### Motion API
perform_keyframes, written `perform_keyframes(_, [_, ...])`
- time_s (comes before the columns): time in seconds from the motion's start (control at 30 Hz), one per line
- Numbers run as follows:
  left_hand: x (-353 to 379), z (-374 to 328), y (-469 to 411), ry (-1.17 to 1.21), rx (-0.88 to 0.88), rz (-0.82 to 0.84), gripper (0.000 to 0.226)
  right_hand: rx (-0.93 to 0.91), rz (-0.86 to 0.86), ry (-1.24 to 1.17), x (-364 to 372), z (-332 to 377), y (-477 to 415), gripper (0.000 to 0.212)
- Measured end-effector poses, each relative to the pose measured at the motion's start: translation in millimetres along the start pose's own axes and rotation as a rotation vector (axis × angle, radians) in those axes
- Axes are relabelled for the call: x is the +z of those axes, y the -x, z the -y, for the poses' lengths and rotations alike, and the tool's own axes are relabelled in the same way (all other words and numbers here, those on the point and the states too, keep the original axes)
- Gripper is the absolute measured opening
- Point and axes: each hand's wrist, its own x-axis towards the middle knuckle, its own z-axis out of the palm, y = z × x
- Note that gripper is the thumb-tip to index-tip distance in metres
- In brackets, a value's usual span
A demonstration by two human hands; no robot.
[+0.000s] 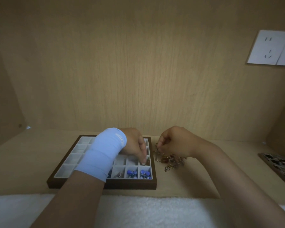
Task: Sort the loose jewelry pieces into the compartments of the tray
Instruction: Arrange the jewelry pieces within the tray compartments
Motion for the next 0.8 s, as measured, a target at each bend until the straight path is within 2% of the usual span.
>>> perform_keyframes(0.07, [-0.7, -1.0, 1.7, -0.013, 0.001, 0.000, 0.016, -0.065, -0.015, 0.002, 2.9, 7.0, -0.8, 0.011])
perform_keyframes(0.13, [-0.1, -2.4, 1.4, -0.039, 0.002, -0.006, 0.013, -0.101, 0.046, -0.007, 8.4, 15.3, 0.8, 0.002])
perform_keyframes(0.23, [2.2, -1.8, -0.2, -0.056, -0.004, -0.023, 0.008, -0.122, 0.104, 0.068, 18.9, 23.3, 3.3, 0.008])
perform_keyframes(0.4, [4.9, -0.8, -1.5, -0.046, 0.005, -0.052, 0.003, -0.178, 0.052, 0.180, 24.0, 29.0, 2.3, 0.009])
perform_keyframes(0.6, [-1.4, 8.6, 1.3, 0.153, 0.071, -0.091, 0.007, -0.109, -0.022, -0.002, 13.7, 19.3, -0.1, 0.015])
perform_keyframes(0.8, [5.2, 9.0, -4.1, 0.082, 0.082, -0.115, 0.003, -0.123, 0.075, 0.011, 22.6, 15.8, -1.3, 0.010])
